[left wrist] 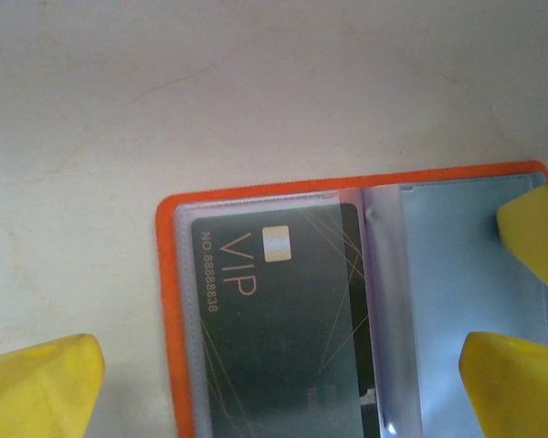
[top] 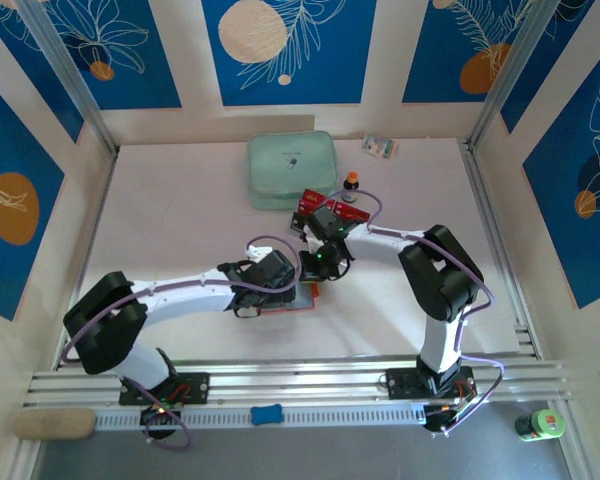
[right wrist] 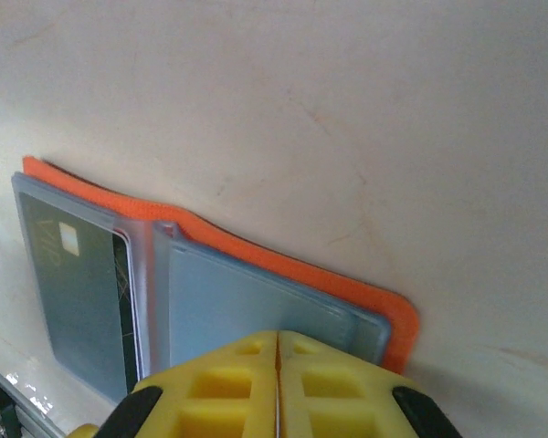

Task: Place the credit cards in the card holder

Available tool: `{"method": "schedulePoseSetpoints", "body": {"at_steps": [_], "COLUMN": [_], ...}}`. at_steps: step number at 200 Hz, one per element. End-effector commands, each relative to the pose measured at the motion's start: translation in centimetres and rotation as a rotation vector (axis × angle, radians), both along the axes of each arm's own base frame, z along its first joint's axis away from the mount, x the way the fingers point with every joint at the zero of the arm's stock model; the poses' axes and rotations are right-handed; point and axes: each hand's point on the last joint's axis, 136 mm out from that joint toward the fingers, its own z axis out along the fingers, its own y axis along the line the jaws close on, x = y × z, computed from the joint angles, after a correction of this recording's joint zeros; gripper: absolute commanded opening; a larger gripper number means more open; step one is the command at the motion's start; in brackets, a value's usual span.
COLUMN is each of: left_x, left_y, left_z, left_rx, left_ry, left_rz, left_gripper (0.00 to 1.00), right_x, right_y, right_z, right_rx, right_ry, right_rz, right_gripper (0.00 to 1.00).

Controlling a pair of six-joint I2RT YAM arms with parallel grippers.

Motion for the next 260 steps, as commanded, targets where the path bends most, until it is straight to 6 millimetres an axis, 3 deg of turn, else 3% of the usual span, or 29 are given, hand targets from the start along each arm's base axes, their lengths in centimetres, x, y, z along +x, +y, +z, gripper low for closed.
{"method": "schedulePoseSetpoints", "body": {"at_steps": [1,68,155,260], "left_x": [-0.7,-1.2,-0.7,-0.1], "left_y": [-0.2,0.5,0.0,0.3], "left_z": [-1.0,-1.7,-0.4,0.8], "left_rx": [0.006,0.027,0.031,0.083], "left_ry": [0.024,0.037,0.016,-0.006], "left_rz": [-0.040,-0.038,-0.071,-0.138], "left_gripper": [1.00,1.00,1.00,1.00], "right_x": [-1.5,-1.5,-0.4,-1.2], "right_y": [0.6,1.0,-0.8,-0.6], "right_z": [-0.6,-0.6,3.3,1.7], "right_rx": [0.023,0.067,0.052,-0.006], "right_ry": [0.051,0.079,-0.024,-0.009], "right_rz": [0.014,-0.012,-0.044,-0.054], "right_gripper": [0.09,0.09,0.09,0.08]}}
